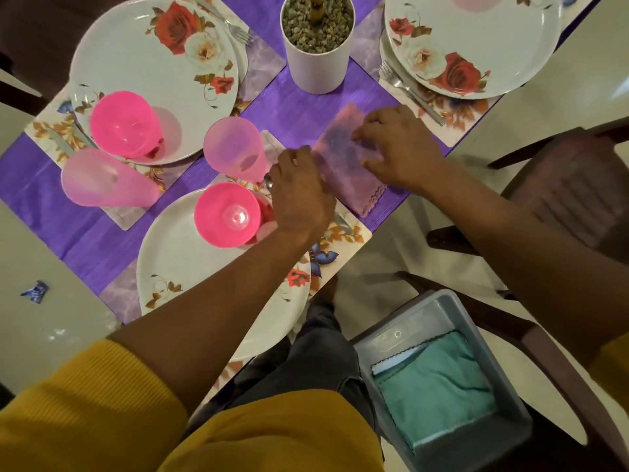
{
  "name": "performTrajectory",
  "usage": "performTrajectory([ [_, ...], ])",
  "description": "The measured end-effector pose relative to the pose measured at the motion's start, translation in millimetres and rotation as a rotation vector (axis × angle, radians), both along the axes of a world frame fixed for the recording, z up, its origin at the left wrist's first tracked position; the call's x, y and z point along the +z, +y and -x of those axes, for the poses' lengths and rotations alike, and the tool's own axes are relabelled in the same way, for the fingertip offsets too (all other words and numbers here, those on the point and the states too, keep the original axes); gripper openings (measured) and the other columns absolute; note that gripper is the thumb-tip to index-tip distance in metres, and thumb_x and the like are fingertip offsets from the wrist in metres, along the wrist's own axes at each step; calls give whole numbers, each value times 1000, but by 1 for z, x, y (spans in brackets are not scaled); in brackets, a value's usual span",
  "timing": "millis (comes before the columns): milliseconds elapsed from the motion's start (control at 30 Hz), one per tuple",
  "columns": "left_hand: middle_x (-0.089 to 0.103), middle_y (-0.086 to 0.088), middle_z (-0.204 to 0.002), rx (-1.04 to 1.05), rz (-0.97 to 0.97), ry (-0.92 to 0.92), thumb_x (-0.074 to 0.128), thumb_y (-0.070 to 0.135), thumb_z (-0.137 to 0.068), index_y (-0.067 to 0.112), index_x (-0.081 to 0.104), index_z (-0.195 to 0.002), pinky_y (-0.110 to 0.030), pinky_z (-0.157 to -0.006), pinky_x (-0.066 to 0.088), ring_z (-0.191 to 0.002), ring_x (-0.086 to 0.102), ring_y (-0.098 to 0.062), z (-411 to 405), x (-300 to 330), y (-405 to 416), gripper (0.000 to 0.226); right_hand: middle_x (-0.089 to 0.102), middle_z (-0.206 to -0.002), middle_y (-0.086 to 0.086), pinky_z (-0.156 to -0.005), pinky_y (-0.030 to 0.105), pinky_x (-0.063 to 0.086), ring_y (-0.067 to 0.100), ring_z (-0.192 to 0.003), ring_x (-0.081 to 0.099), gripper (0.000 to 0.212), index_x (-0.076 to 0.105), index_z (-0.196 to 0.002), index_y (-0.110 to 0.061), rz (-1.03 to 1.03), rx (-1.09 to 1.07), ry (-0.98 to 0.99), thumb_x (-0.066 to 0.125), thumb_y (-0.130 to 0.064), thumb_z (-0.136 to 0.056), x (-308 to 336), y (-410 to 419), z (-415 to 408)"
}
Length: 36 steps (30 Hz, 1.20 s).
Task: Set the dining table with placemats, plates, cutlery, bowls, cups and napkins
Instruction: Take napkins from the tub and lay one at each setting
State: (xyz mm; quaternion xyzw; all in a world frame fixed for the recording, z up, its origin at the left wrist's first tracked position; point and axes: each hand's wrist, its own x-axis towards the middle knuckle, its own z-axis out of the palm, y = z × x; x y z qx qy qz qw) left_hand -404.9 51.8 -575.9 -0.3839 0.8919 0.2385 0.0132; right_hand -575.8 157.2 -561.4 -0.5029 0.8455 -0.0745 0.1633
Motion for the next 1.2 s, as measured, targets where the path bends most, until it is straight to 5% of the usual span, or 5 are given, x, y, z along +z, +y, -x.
performTrajectory([
  [367,61,-21,-117,-57,10,-139,75,10,-84,9,44,-130,-49,-85,51,-113,57,-42,24,-11,-29,56,45,-148,15,-100,58,44,40,-133,44,64,62,-133,-26,10,-152,-94,69,-55,-77,-10,36,-26],
  [633,58,-25,-126,-182,111,-217,80,6,-80,7,36,-146,-49,-93,52,-116,58,-44,29,-5,-35,79,48,-139,14,-100,49,48,35,-126,47,62,65,-131,-22,41,-222,-105,84,-46,-78,-14,40,-38],
  [867,54,-21,-134,-312,247,-32,74,6,-73,5,54,-133,-48,-88,53,-118,56,-41,13,-4,-20,63,49,-143,11,-101,49,45,33,-133,44,49,64,-128,-23,113,-318,42,70,-47,-85,-14,40,-49],
  [967,51,-18,-148,-445,201,30,72,19,-80,7,53,-140,-52,-100,50,-137,49,-39,10,-8,-10,64,51,-143,10,-103,47,43,32,-132,46,55,62,-131,-19,133,-315,72,66,-53,-88,-18,38,-67],
  [1200,46,-20,-155,-563,137,-64,63,21,-84,5,50,-144,-53,-106,44,-141,46,-40,4,-13,-5,63,45,-148,16,-104,54,44,38,-137,43,76,48,-137,-18,2,-356,123,67,-65,-80,-34,44,-81],
])
